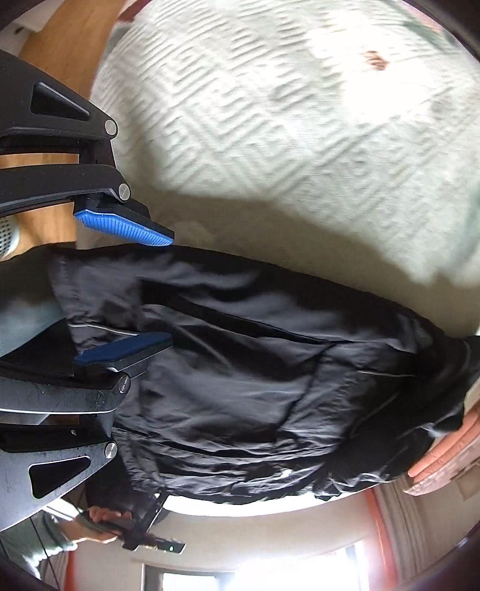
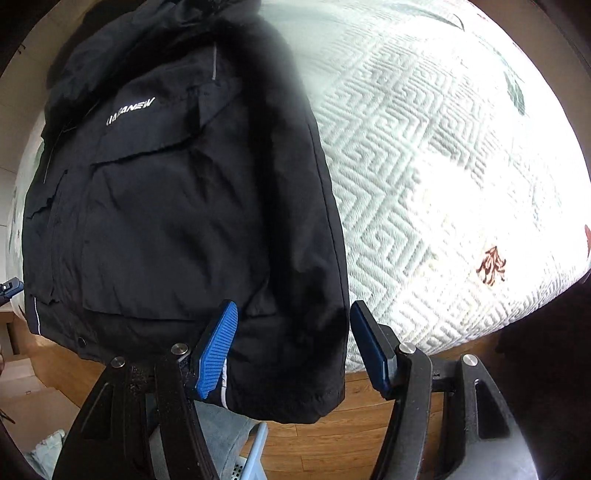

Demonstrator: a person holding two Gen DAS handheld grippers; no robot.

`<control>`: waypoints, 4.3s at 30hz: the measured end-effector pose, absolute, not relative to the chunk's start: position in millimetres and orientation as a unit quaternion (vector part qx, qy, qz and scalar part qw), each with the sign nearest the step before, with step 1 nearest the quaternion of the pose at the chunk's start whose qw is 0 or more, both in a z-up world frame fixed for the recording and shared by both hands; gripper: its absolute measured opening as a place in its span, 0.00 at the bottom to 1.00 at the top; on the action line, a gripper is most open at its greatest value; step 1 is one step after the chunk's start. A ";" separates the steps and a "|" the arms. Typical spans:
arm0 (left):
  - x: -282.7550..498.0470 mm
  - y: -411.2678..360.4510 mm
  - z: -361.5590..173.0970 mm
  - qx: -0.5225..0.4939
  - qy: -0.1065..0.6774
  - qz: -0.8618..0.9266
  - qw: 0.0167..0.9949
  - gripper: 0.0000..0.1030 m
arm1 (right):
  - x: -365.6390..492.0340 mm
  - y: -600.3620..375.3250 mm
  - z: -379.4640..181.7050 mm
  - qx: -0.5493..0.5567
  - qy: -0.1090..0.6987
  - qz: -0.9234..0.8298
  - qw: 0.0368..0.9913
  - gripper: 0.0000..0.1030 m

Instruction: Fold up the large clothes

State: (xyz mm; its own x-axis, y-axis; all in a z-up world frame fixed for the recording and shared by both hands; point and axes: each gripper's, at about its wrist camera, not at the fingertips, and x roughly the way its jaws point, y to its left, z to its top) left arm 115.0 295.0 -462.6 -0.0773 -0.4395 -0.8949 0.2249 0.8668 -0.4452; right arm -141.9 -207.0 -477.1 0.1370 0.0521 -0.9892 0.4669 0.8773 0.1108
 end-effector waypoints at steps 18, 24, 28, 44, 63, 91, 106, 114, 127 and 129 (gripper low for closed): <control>74.3 298.0 -505.1 -0.109 0.723 -0.256 0.632 0.48 | -192.7 -222.7 -511.0 0.295 0.642 -0.080 0.703 0.63; 74.2 294.0 -504.0 -0.092 0.720 -0.265 0.634 0.30 | -198.4 -222.3 -505.2 0.317 0.623 -0.074 0.712 0.32; 75.7 291.0 -494.5 -0.101 0.714 -0.292 0.628 0.10 | -197.0 -217.6 -478.6 0.307 0.621 -0.075 0.718 0.17; 163.8 263.8 -340.9 -0.228 0.591 -0.343 0.694 0.09 | -111.3 -258.4 -313.7 0.314 0.555 -0.078 0.767 0.11; 473.7 125.0 -318.9 -0.272 0.513 -0.295 0.759 0.11 | 200.6 -446.9 -312.2 0.352 0.516 -0.030 0.780 0.13; 411.2 57.6 -277.9 -0.009 0.530 -0.340 0.777 0.39 | 199.9 -317.8 -246.5 0.141 0.481 -0.027 0.865 0.64; 406.3 -55.1 -407.0 0.027 0.582 -0.342 0.738 0.37 | 294.8 -245.6 -440.5 0.109 0.584 -0.041 0.804 0.67; 464.6 -23.8 -442.4 -0.109 0.630 -0.330 0.695 0.03 | 325.1 -265.6 -469.4 0.133 0.589 -0.044 0.796 0.76; 363.8 2.7 -372.3 0.014 0.574 -0.362 0.734 0.18 | 216.7 -235.8 -382.6 0.118 0.545 0.006 0.830 0.72; 354.7 1.6 -383.1 0.022 0.579 -0.350 0.736 0.20 | 216.4 -223.8 -407.1 0.086 0.576 -0.008 0.813 0.71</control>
State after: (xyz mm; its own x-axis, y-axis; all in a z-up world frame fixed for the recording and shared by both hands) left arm 354.7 1.6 -383.1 0.0852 -0.4898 -0.8677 0.5400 0.7545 -0.3729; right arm 216.4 -223.8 -407.1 0.3356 0.0869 -0.9380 0.1116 0.9851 0.1312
